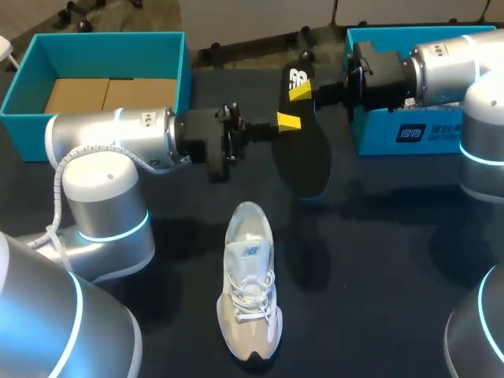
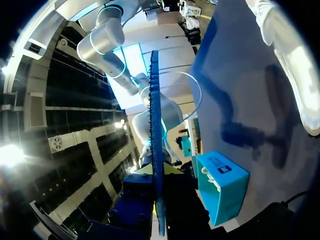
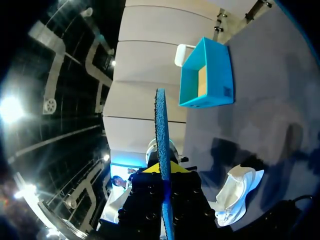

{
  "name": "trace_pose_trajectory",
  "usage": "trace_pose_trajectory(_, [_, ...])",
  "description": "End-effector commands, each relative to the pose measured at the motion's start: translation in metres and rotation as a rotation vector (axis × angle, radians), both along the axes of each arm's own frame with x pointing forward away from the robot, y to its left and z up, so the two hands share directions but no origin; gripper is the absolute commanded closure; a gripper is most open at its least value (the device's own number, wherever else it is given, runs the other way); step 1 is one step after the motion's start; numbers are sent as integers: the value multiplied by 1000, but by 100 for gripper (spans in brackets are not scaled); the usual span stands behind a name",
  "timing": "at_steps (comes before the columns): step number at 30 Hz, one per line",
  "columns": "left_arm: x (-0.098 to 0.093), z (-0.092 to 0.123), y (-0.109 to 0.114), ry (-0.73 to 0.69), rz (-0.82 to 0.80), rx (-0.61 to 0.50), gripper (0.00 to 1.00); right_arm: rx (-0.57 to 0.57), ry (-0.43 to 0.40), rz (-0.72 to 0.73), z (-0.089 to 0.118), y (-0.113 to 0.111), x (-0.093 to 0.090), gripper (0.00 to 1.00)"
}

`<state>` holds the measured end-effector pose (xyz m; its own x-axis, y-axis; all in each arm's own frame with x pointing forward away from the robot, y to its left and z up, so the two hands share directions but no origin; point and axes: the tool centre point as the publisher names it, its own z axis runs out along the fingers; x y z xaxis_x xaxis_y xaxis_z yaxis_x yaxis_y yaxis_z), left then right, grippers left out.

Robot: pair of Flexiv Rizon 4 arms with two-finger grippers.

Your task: Take the shoe out of the shoebox, open the shoe tongue, remove and reinsert the insole, then place the shoe into the shoebox

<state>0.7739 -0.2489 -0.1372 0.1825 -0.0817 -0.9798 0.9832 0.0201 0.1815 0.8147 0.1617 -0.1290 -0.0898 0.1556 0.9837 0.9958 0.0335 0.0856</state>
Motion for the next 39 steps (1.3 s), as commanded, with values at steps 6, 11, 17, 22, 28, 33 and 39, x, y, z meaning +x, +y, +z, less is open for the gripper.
trace_pose_trajectory(6, [1,-2,10,-12,10,6,100,19,-13,-6,-1,0,-7,0])
trace_pose_trajectory(11, [-4,-5,31,-6,17,8,100,22,-12,-13,-4,-8,-17,0])
trace_pose_trajectory(17, [-8,-9,59,210,-18,46,100,5,-22,-47,-6,-22,-31,0])
trace_pose_trajectory(22, [3,-9,80,483,-59,75,100,-2,-24,-55,-7,-30,-39,0])
trace_pose_trajectory(28, [6,-11,90,802,-339,127,100,-12,-28,-70,-8,-36,-47,0])
trace_pose_trajectory(33, [6,-11,90,802,-339,127,100,-12,-28,-70,-8,-36,-47,0])
trace_pose_trajectory(39, [6,-11,90,802,-339,127,100,-12,-28,-70,-8,-36,-47,0])
